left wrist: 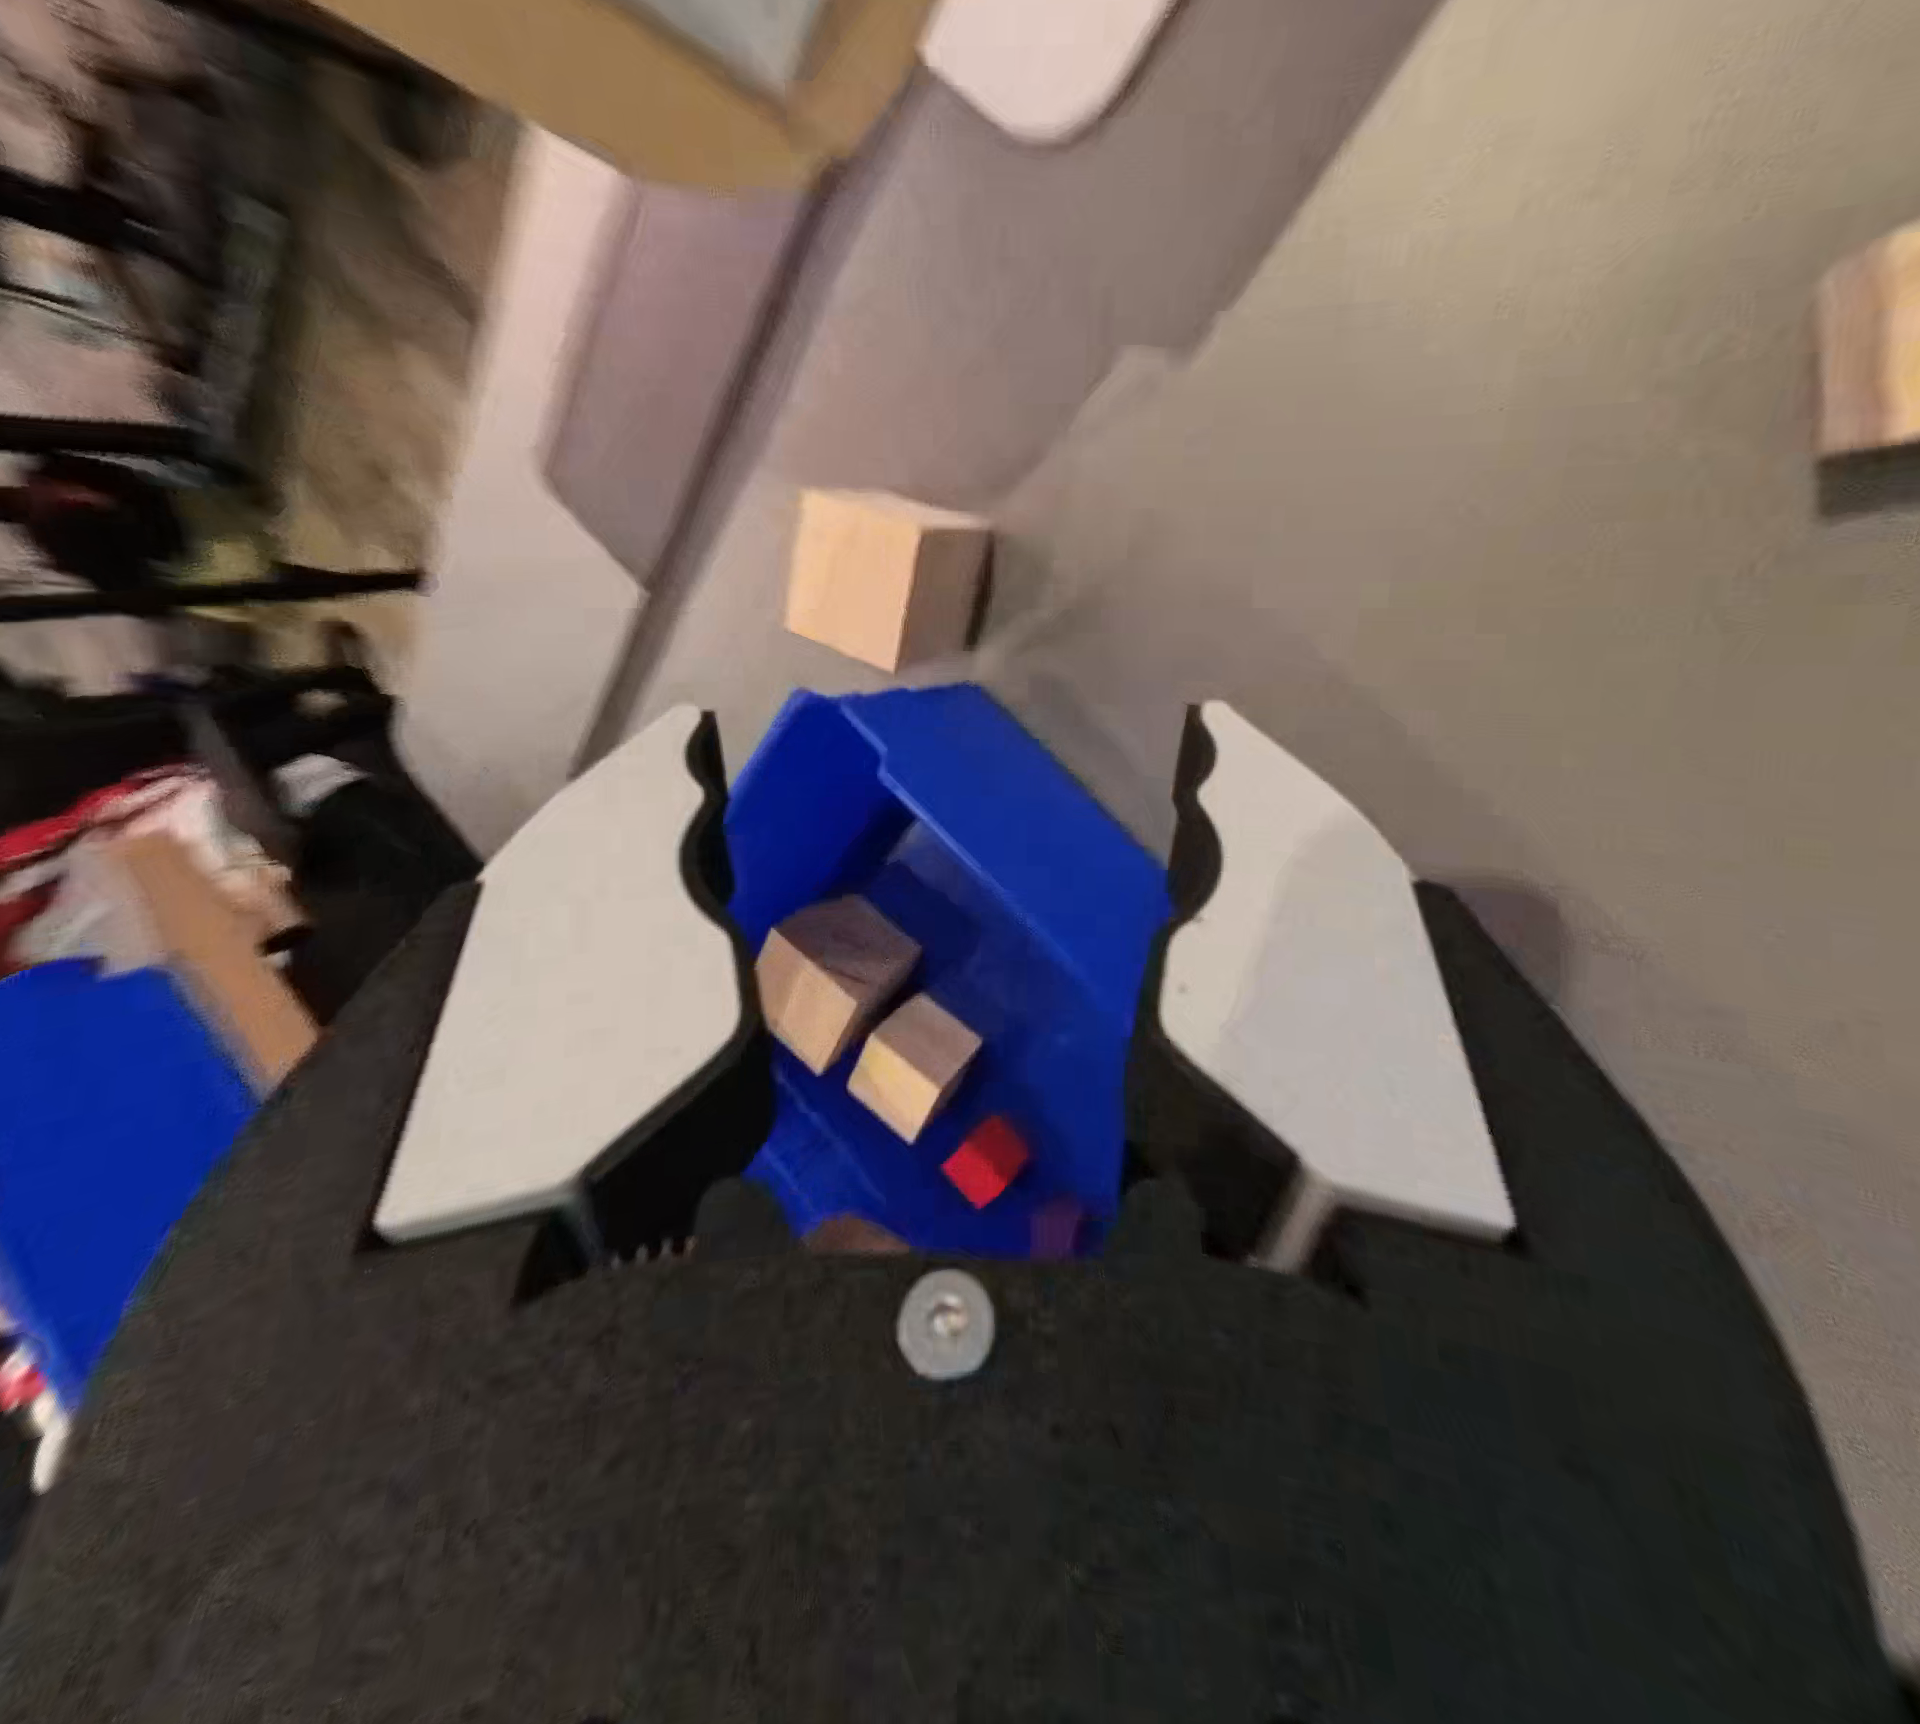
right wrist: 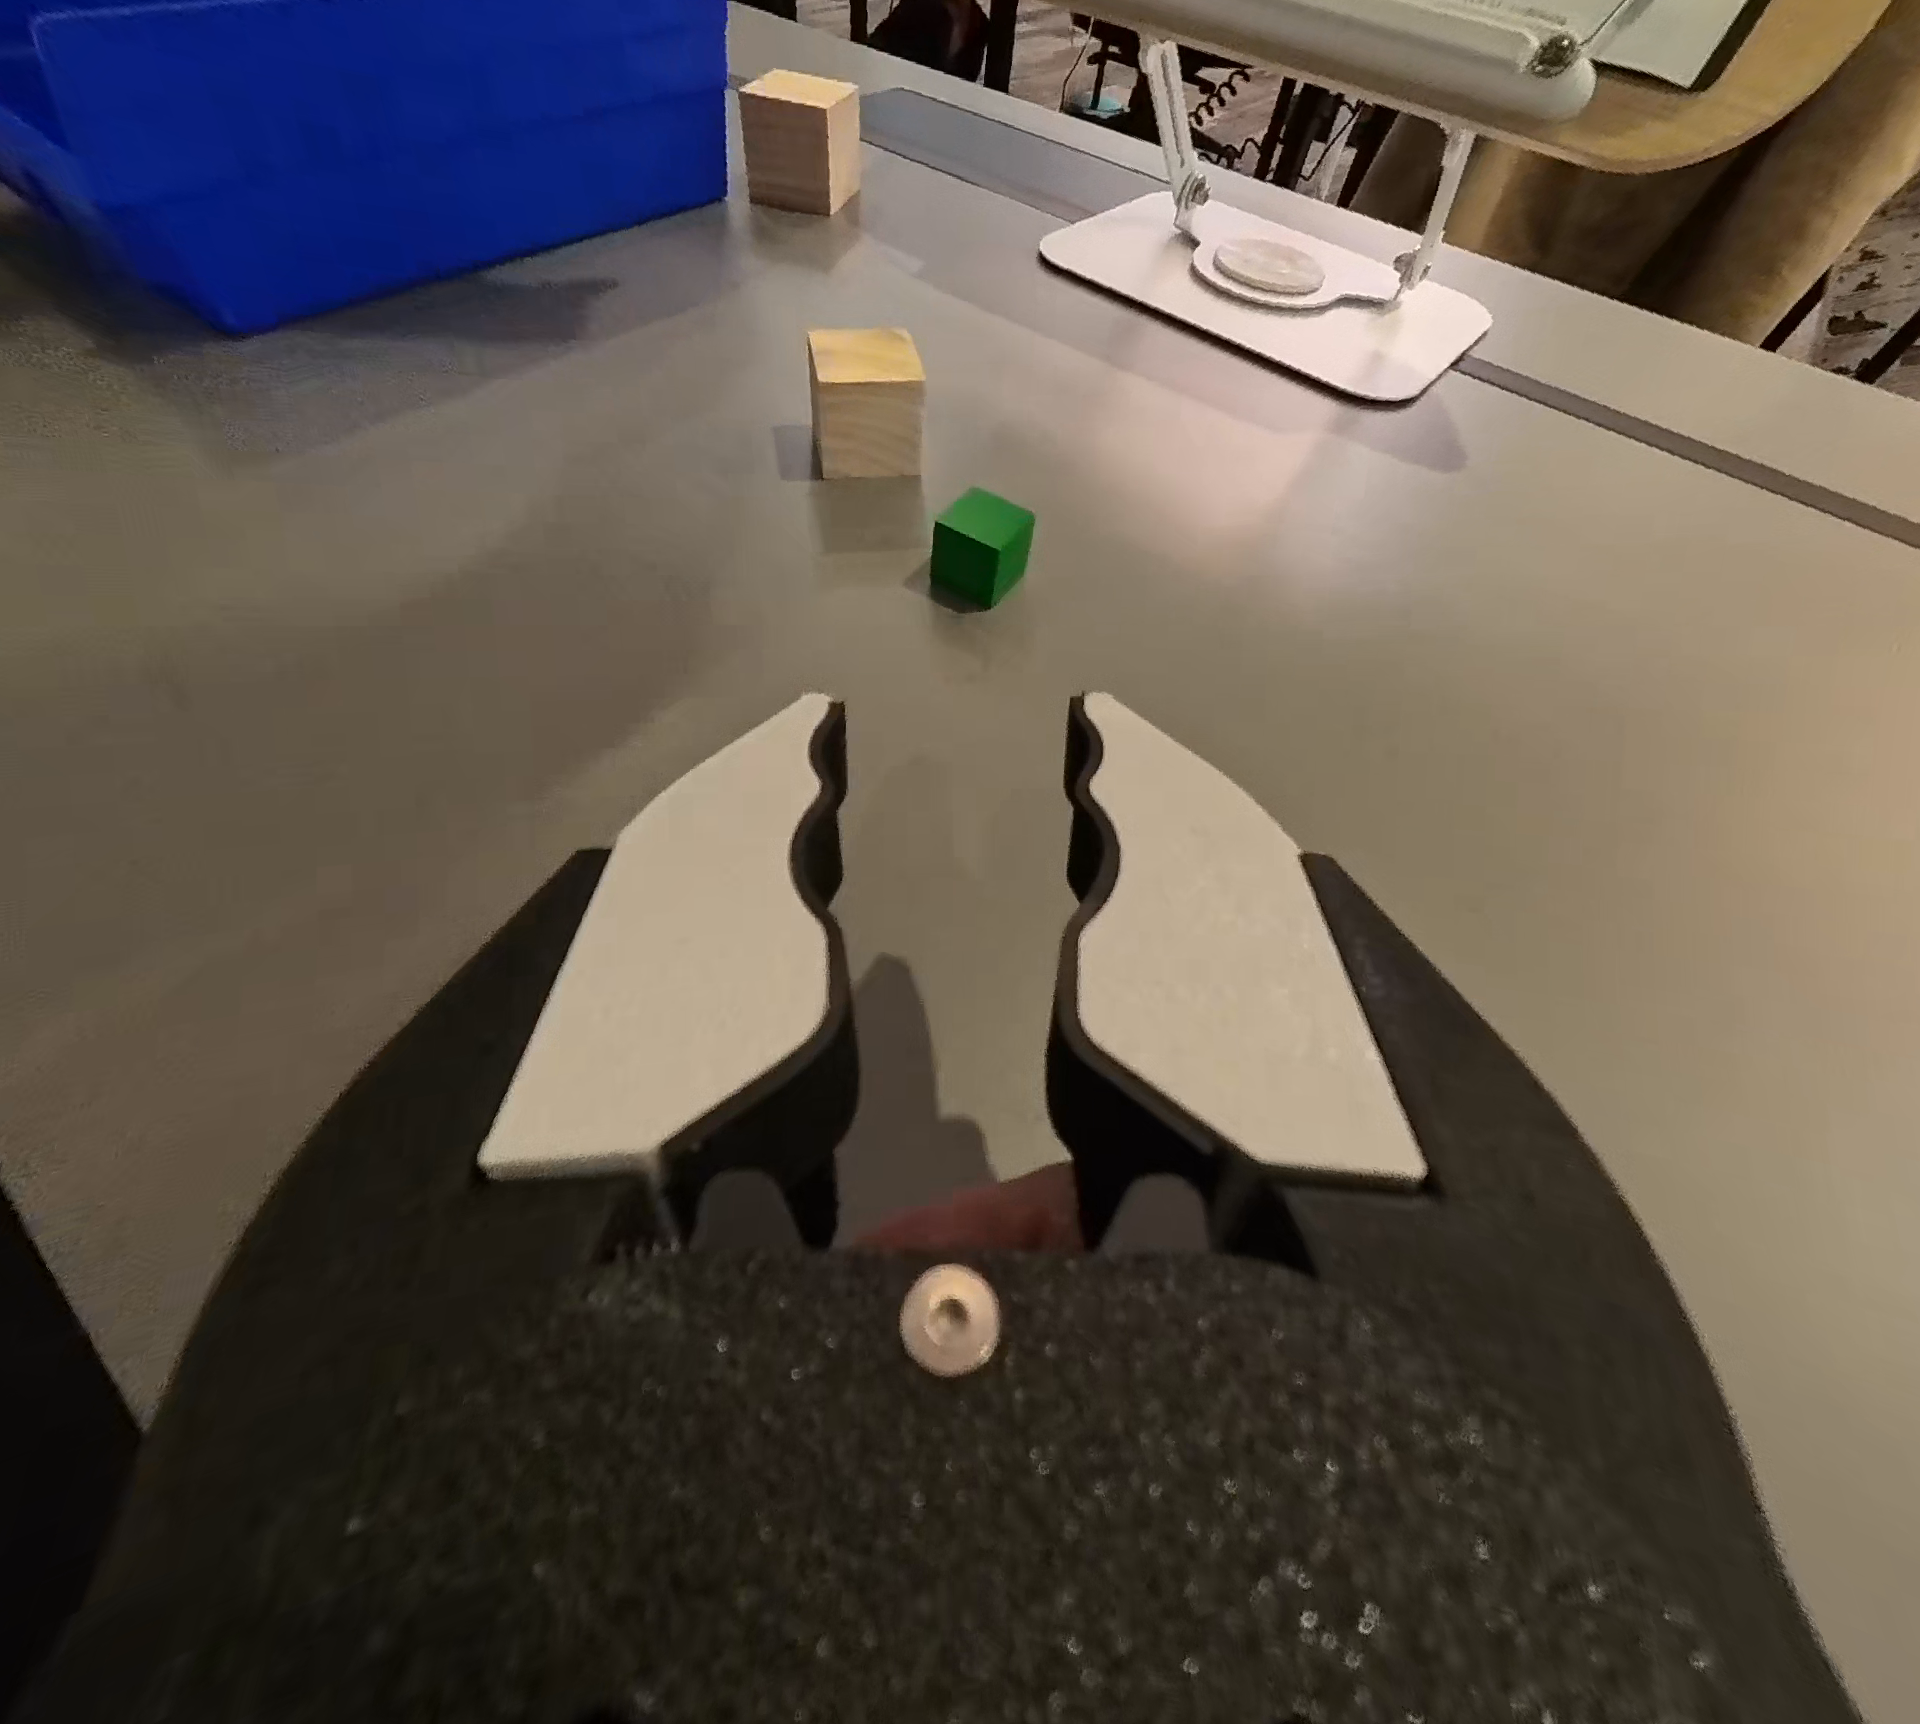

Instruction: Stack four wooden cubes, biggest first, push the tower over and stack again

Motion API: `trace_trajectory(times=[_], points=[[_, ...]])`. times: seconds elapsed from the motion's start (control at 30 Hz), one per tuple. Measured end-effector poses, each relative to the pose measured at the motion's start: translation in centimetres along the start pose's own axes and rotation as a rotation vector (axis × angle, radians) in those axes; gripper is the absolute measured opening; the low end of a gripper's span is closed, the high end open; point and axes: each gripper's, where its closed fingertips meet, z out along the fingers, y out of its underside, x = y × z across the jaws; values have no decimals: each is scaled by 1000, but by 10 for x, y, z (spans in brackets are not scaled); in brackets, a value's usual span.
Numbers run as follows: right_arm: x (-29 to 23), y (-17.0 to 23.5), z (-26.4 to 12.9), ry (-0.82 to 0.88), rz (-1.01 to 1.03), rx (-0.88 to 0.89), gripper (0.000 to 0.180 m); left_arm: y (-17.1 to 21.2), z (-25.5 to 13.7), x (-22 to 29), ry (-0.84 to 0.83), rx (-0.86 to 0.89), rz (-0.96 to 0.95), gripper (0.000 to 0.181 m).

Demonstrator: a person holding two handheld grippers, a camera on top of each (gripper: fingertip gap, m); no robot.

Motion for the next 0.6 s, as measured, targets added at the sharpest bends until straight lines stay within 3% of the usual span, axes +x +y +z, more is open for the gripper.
trace_trajectory(times=[0.1, 0.3, 0.43, 0.6], points=[[1, 2, 1, -16, 16, -6, 40, 10, 46, -23, 108, -132, 84, 79], [0, 5, 0, -48, 70, -16, 40, 18, 110, -36, 320, -227, 127, 78], [-2, -2, 0, -58, 70, -6, 40, 18, 128, -28, 447, -254, 118, 73], [-6, -5, 3, -79, 74, -8, 40, 15, 135, -24, 455, -239, 176, 63]])
